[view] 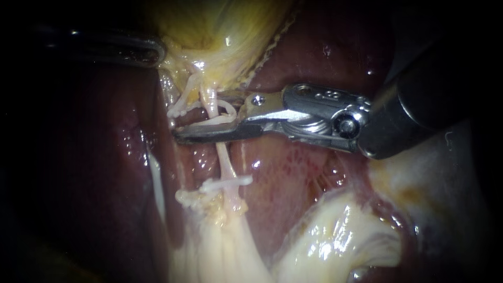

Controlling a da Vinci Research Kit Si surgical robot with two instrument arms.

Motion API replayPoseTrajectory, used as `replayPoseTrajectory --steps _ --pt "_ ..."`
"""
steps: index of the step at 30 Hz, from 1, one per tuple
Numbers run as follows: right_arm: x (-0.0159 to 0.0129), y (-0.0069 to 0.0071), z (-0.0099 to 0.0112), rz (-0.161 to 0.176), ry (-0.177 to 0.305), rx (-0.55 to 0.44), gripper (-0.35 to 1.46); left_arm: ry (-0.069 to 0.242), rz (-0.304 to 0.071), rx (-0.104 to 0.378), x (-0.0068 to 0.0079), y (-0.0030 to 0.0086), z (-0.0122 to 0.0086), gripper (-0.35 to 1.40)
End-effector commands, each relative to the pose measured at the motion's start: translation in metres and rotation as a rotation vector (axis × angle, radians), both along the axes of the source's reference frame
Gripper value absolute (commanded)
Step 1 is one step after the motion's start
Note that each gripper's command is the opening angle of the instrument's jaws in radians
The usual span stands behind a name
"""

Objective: Clipping second clip right tube

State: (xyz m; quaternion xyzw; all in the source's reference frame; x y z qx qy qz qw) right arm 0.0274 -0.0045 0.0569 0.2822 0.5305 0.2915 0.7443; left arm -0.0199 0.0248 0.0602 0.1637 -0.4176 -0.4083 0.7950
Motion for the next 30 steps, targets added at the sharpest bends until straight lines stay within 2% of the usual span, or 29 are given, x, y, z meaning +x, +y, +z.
replayPoseTrajectory --steps 1,7,13,19,24,30 --pt "-0.0001 -0.0001 -0.0001 -0.005 0.002 0.012 0.48 0.000 0.000 0.000 0.0000 0.0000 0.0000 -0.35" --pt "-0.0009 -0.0012 -0.0003 -0.070 0.035 0.107 0.48 -0.003 0.003 0.001 0.0001 0.0000 0.0000 -0.35" --pt "-0.0014 -0.0038 -0.0004 -0.141 0.078 0.217 0.47 -0.004 0.005 0.001 0.0004 0.0000 0.0000 -0.35" --pt "-0.0024 -0.0062 -0.0003 -0.237 0.104 0.291 0.45 -0.004 0.006 0.001 0.0005 0.0000 0.0001 -0.35" --pt "-0.0027 -0.0067 -0.0001 -0.243 0.104 0.305 0.43 -0.004 0.006 0.001 0.0005 0.0000 0.0001 -0.35" --pt "-0.0025 -0.0065 -0.0001 -0.223 0.132 0.347 0.38 -0.004 0.006 0.001 0.0005 0.0000 0.0001 -0.35"
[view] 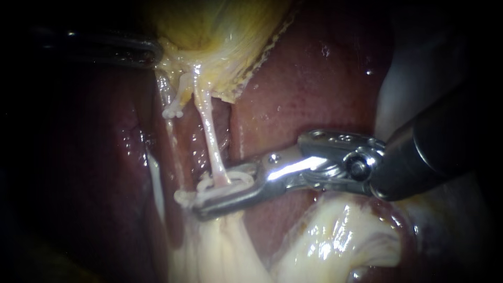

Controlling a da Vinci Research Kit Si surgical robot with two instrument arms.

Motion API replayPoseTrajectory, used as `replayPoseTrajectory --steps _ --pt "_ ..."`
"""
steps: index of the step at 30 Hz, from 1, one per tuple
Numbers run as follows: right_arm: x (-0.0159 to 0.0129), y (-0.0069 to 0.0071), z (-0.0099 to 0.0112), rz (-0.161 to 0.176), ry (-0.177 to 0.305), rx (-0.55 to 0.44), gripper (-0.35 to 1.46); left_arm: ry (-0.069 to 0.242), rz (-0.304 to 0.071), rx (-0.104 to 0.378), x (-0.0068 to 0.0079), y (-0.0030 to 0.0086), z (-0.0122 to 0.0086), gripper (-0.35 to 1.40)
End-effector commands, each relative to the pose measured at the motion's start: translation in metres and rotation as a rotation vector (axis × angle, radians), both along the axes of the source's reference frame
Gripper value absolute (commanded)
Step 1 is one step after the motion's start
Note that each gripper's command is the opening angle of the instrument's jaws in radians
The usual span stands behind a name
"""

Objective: Clipping second clip right tube

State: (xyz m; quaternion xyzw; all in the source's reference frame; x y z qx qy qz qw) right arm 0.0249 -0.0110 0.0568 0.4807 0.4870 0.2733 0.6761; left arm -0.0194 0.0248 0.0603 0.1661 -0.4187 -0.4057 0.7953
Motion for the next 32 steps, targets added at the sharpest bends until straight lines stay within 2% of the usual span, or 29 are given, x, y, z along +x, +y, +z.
replayPoseTrajectory --steps 1,6,10,11,12,13,14,32 --pt "0.0001 0.0001 -0.0001 0.009 0.009 0.016 0.36 0.000 -0.001 0.000 0.0000 0.0000 0.0000 -0.35" --pt "0.0008 0.0005 0.0001 0.054 0.065 0.108 0.27 0.000 -0.001 0.000 0.0000 0.0000 0.0000 -0.35" --pt "0.0009 0.0007 0.0004 0.069 0.085 0.153 0.12 0.000 -0.001 0.000 0.0000 0.0000 0.0000 -0.35" --pt "0.0009 0.0007 0.0004 0.068 0.085 0.153 0.06 0.001 0.003 -0.005 0.0000 0.0000 0.0000 -0.35" --pt "0.0008 0.0007 0.0004 0.067 0.085 0.153 -0.06 0.001 0.003 -0.005 0.0000 0.0000 0.0000 -0.35" --pt "0.0006 0.0007 0.0005 0.068 0.083 0.158 -0.27 0.001 0.003 -0.005 0.0000 0.0000 0.0000 -0.35" --pt "0.0005 0.0007 0.0006 0.064 0.082 0.164 -0.35 0.001 0.003 -0.005 0.0000 0.0000 0.0000 -0.35" --pt "0.0003 0.0009 0.0013 0.048 0.079 0.186 -0.35 0.001 0.003 -0.005 0.0000 0.0000 0.0000 -0.35"
